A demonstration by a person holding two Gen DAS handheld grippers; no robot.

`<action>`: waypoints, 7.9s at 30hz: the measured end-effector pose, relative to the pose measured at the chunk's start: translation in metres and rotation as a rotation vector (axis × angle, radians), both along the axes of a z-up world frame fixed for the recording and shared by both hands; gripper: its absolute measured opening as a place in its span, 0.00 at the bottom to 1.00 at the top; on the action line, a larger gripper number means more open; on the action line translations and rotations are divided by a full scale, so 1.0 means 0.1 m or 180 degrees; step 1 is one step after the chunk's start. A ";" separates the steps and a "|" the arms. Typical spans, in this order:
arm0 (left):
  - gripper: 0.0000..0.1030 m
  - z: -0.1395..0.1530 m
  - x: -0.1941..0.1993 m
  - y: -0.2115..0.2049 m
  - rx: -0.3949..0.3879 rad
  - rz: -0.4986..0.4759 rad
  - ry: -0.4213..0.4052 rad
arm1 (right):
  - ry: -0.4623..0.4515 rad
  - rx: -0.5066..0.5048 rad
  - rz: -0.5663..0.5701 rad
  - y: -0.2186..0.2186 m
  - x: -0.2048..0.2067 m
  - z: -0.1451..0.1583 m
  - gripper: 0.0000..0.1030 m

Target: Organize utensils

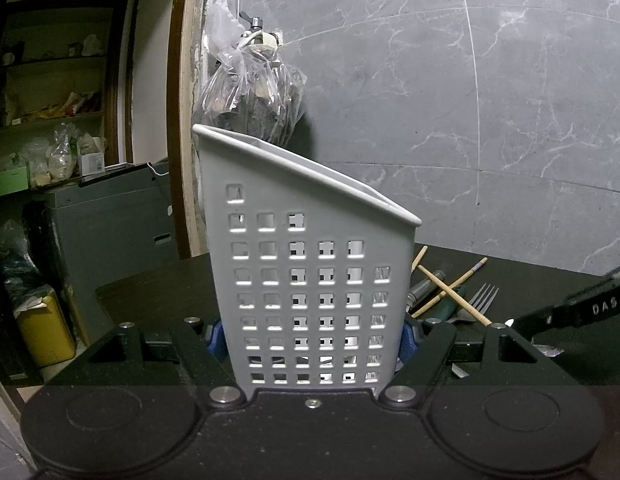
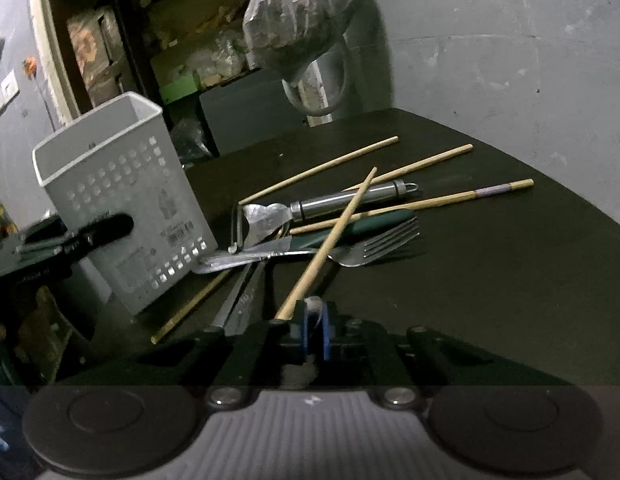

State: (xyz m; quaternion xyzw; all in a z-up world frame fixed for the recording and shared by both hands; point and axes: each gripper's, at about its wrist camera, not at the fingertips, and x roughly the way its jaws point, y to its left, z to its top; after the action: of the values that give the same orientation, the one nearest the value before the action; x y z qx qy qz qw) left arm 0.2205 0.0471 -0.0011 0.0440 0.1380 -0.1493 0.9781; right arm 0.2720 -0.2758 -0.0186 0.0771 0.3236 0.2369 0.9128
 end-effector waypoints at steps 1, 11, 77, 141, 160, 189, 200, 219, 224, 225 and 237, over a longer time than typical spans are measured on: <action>0.74 0.00 0.00 0.00 -0.0001 0.0000 0.0000 | -0.0018 0.0005 -0.0021 -0.01 0.00 0.02 0.05; 0.74 0.00 0.01 -0.01 -0.0004 -0.0001 0.0002 | -0.0407 -0.0250 -0.0167 0.01 -0.09 0.32 0.01; 0.74 -0.01 0.06 -0.05 -0.0011 -0.0027 -0.0018 | -0.1378 -0.1423 0.0313 0.92 -0.09 0.75 0.01; 0.74 -0.07 0.04 -0.04 -0.0019 -0.0042 -0.0047 | -0.2235 -0.0904 0.0928 1.74 -0.14 1.19 0.01; 0.74 -0.07 0.04 -0.04 -0.0017 -0.0022 -0.0037 | -0.1649 -0.0654 0.0335 0.89 -0.06 1.07 0.81; 0.74 -0.06 0.03 -0.05 0.0013 0.0008 -0.0020 | -0.0029 0.0015 0.0470 0.56 0.08 0.03 0.98; 0.74 -0.06 0.02 -0.05 0.0012 0.0011 -0.0019 | -0.0110 -0.0226 0.0524 0.71 0.05 0.05 0.49; 0.74 -0.06 0.02 -0.05 0.0007 0.0014 -0.0019 | -0.0139 -0.0616 0.0300 0.54 -0.16 0.08 0.13; 0.74 -0.05 0.03 -0.05 -0.0009 0.0017 -0.0006 | -0.0172 -0.0676 0.0153 0.35 -0.33 0.07 0.20; 0.74 -0.05 0.04 -0.05 -0.0013 0.0017 -0.0004 | -0.0169 -0.0644 0.0093 0.30 -0.36 0.07 0.27; 0.74 -0.06 0.05 -0.04 -0.0028 0.0012 0.0008 | 0.0090 0.0311 -0.0694 -0.16 -0.94 -0.01 0.33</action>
State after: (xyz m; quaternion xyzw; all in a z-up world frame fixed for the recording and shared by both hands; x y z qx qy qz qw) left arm 0.2253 0.0426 -0.0071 0.0393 0.1387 -0.1482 0.9784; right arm 0.1780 -0.2921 -0.0195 0.1595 0.3142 0.1506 0.9236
